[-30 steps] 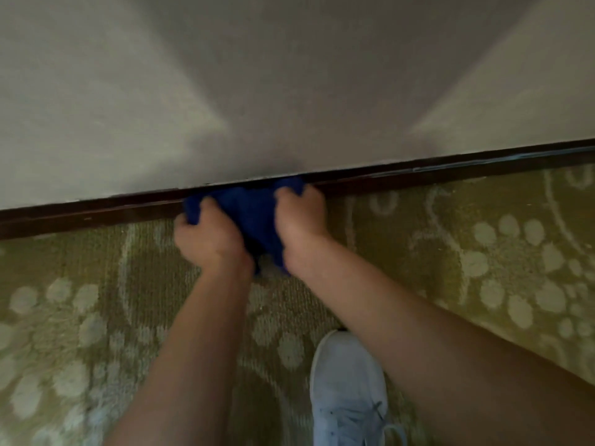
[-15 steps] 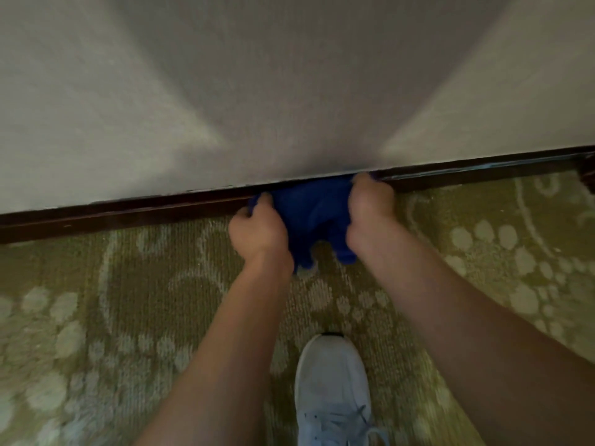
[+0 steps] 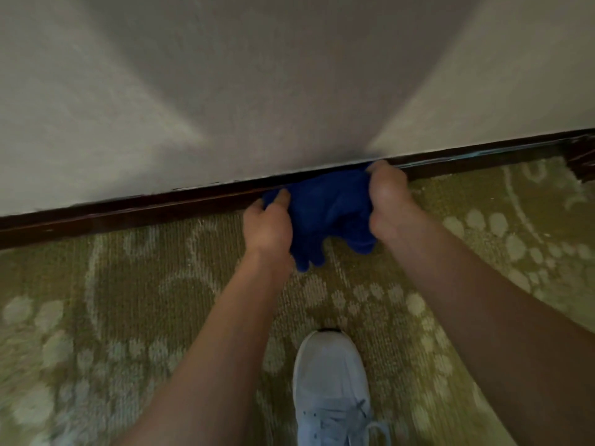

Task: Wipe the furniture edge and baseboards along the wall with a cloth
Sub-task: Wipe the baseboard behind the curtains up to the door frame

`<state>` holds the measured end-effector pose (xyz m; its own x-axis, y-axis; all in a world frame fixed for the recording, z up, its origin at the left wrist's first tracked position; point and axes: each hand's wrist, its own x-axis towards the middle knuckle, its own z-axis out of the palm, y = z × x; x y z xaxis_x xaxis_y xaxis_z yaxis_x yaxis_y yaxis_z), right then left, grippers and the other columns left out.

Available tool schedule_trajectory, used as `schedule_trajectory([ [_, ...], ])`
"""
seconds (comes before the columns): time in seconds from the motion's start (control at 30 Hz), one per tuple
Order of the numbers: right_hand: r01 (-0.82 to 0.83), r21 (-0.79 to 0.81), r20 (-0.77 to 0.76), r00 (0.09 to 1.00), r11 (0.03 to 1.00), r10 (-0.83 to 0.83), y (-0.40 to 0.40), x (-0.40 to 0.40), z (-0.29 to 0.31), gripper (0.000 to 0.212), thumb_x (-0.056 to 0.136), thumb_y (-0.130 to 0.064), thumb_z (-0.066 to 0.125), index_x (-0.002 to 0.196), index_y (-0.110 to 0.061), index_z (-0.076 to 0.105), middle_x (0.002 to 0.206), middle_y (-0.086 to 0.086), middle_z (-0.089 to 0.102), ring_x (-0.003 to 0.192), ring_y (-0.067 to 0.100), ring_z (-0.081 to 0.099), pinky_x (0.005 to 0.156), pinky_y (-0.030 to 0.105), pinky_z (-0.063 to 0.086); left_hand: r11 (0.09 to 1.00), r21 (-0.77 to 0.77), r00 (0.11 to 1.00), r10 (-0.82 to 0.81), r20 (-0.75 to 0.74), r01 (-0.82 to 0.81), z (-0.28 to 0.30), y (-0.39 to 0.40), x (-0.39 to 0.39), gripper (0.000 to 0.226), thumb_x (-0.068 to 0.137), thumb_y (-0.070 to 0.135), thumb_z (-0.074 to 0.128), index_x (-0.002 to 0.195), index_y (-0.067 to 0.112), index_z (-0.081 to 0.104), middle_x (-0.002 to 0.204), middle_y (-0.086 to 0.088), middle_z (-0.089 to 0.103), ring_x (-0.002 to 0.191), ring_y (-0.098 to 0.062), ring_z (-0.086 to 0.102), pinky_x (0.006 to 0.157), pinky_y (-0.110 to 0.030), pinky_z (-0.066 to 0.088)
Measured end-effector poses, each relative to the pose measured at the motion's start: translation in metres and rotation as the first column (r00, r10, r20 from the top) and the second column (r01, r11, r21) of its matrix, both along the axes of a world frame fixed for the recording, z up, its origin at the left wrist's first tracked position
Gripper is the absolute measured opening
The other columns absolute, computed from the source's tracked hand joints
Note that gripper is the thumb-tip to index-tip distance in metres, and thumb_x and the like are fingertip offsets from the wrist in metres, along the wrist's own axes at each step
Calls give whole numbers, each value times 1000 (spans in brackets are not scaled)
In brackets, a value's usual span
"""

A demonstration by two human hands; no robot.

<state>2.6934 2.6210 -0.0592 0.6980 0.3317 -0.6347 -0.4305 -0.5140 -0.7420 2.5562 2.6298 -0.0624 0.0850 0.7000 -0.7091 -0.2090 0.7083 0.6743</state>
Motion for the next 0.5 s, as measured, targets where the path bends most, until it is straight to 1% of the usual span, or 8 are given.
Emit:
schedule_trajectory([
  [0.07, -82, -72, 60, 994, 994, 86, 9, -22, -1, 46, 87, -27, 42, 117, 2, 60, 119, 23, 64, 110, 40, 62, 97, 49, 50, 987, 0, 987, 159, -24, -159, -2, -3, -8, 26, 96, 12, 53, 119, 1, 60, 110, -16, 69, 100, -32, 67, 90, -46, 55],
  [0.13, -244, -153, 120, 957, 958, 263, 14, -53, 2, 47, 95, -31, 40, 124, 3, 57, 127, 22, 61, 118, 40, 57, 101, 45, 46, 935, 76, 927, 355, -124, -348, -13, -2, -20, 26, 91, 16, 53, 112, 5, 62, 114, -18, 67, 104, -35, 65, 95, -57, 50],
  [0.2, -347, -146, 95, 927, 926, 363, 18, -73, 1, 44, 98, -29, 38, 125, 1, 54, 128, 20, 59, 118, 38, 56, 102, 44, 46, 891, 147, 875, 450, -178, -429, -21, 0, -27, 17, 91, 17, 51, 104, 16, 62, 114, -13, 67, 105, -32, 65, 97, -53, 51],
  [0.23, -378, -145, 87, 916, 914, 392, 17, -74, 1, 43, 98, -28, 39, 125, 2, 54, 125, 20, 59, 117, 38, 56, 101, 44, 46, 888, 154, 874, 456, -168, -433, -21, 1, -28, 19, 92, 17, 51, 108, 17, 61, 116, -12, 66, 106, -30, 65, 98, -51, 50],
  [0.3, -416, -146, 122, 893, 898, 433, 13, -59, 3, 43, 94, -26, 44, 121, 4, 57, 117, 20, 62, 115, 39, 58, 100, 46, 47, 914, 120, 912, 398, -95, -387, -19, 1, -21, 30, 90, 15, 53, 118, 9, 58, 119, -14, 66, 108, -32, 65, 98, -54, 49],
  [0.4, -308, -174, 190, 921, 935, 339, 3, -16, 3, 45, 83, -32, 46, 107, 4, 60, 114, 20, 64, 108, 36, 62, 98, 47, 49, 985, -10, 983, 171, 62, -170, -11, -8, -2, 32, 91, 6, 52, 123, 0, 56, 120, -23, 65, 108, -41, 64, 95, -61, 48],
  [0.43, -255, -171, 195, 938, 952, 287, -4, -2, 1, 37, 82, -31, 46, 101, -2, 58, 109, 18, 63, 103, 34, 62, 95, 46, 50, 996, -40, 991, 87, 103, -83, -6, -14, 5, 34, 93, 4, 51, 126, -2, 54, 122, -24, 64, 110, -41, 63, 95, -58, 49],
  [0.5, -155, -121, 119, 978, 980, 169, -18, 16, 4, 18, 85, -20, 46, 93, -10, 58, 98, 17, 64, 89, 33, 64, 79, 40, 53, 996, -71, 989, -50, 141, 60, 2, -29, 13, 47, 93, 10, 54, 139, 3, 44, 132, -19, 59, 116, -39, 60, 100, -54, 47],
])
